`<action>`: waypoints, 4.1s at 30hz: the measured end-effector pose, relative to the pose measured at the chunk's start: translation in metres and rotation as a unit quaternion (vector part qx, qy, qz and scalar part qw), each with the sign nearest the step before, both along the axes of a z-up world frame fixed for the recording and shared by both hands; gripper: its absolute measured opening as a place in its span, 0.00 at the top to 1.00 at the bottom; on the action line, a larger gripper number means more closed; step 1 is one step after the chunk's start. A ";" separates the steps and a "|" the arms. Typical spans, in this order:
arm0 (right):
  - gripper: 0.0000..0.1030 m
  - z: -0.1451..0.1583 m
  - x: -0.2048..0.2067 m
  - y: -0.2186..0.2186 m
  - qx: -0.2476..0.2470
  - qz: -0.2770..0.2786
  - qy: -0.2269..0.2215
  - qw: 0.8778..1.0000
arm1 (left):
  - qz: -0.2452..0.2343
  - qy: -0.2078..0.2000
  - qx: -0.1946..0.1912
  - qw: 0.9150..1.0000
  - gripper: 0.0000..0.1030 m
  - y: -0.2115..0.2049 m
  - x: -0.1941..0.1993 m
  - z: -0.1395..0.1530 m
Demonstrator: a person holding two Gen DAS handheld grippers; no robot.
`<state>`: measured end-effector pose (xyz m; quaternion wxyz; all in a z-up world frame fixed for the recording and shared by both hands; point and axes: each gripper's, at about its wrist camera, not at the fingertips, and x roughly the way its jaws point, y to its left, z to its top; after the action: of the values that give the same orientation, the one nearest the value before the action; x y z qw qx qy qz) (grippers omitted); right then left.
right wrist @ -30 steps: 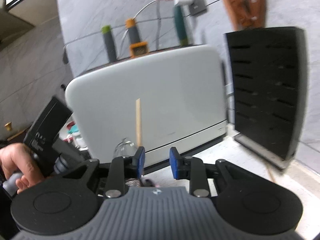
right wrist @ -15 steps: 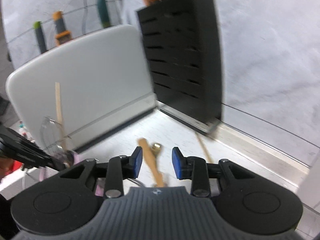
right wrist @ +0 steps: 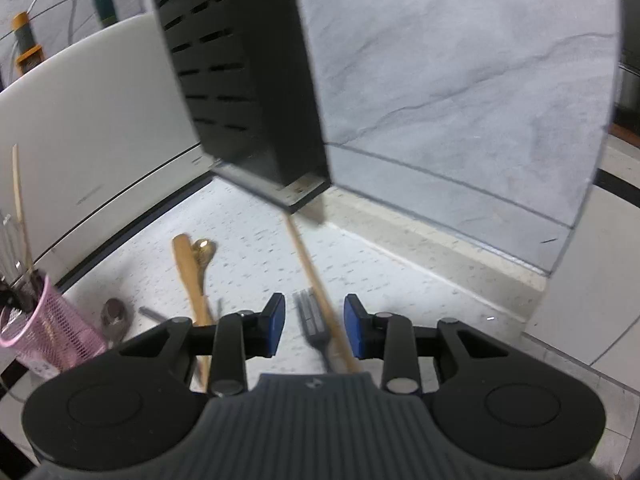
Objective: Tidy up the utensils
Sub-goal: 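Move the right gripper to the wooden chopstick and grasp it, then lift the wooden chopstick and carry it toward the pink cup, then insert the wooden chopstick into the pink cup and open the right gripper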
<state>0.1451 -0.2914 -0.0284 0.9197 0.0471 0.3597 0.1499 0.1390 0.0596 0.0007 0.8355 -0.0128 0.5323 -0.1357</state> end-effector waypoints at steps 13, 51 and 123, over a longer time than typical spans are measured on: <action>0.70 -0.017 -0.002 0.075 -0.003 0.108 0.039 0.993 | 0.000 0.000 -0.002 1.000 0.91 0.000 0.001 0.001; 0.98 0.096 -0.039 0.063 0.112 0.012 -0.203 0.973 | 0.011 -0.001 -0.017 1.000 0.94 0.002 0.005 0.003; 0.76 0.051 -0.027 0.112 0.070 0.132 -0.103 0.983 | 0.004 -0.001 -0.011 1.000 0.93 -0.003 0.004 0.004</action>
<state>0.1179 -0.1794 0.0226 0.9184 0.0475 0.2546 0.2990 0.1429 0.0570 0.0044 0.8365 -0.0241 0.5298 -0.1378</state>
